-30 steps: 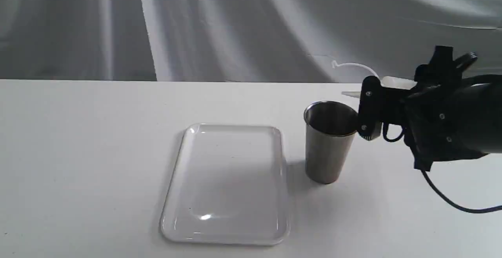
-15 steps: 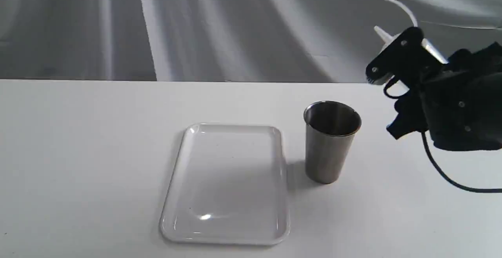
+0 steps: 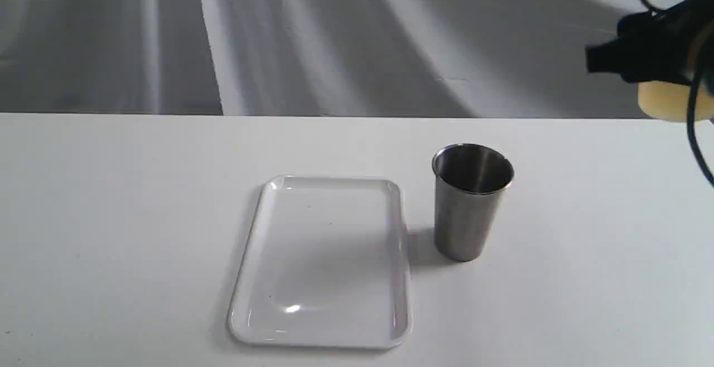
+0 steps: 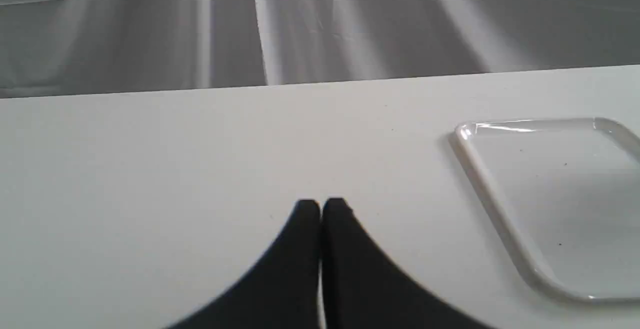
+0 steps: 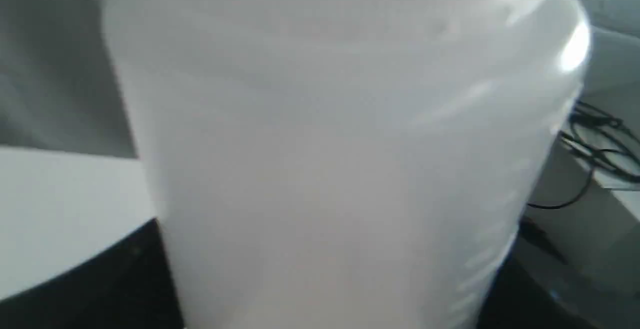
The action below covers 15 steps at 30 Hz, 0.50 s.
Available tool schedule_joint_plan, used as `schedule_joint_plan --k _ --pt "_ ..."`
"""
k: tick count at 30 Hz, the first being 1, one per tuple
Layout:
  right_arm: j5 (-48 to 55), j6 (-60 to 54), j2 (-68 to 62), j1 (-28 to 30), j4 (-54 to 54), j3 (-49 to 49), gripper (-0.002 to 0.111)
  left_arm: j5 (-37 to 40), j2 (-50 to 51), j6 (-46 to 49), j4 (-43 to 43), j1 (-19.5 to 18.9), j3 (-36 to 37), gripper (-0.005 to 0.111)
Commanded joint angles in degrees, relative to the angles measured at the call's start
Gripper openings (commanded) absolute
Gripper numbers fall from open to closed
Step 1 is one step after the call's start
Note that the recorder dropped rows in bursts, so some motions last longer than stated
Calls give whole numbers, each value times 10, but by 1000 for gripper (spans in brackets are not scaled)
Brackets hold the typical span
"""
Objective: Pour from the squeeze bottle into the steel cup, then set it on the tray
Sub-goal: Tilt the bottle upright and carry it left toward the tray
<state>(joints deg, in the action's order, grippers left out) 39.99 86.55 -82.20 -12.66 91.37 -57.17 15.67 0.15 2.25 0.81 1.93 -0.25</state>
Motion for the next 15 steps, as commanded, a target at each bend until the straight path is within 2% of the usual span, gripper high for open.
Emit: schedule_joint_plan --k 1,6,11,15 --pt "-47 69 41 2 14 0 0 -4 -1 -2 1 3 3 0" --pt "-161 85 77 1 5 -4 0 -4 -1 -2 1 3 3 0" --pt "-291 75 93 1 -74 -10 0 -4 -1 -3 1 3 3 0" --pt "-322 59 101 1 -130 -10 0 -4 -1 -3 1 3 3 0"
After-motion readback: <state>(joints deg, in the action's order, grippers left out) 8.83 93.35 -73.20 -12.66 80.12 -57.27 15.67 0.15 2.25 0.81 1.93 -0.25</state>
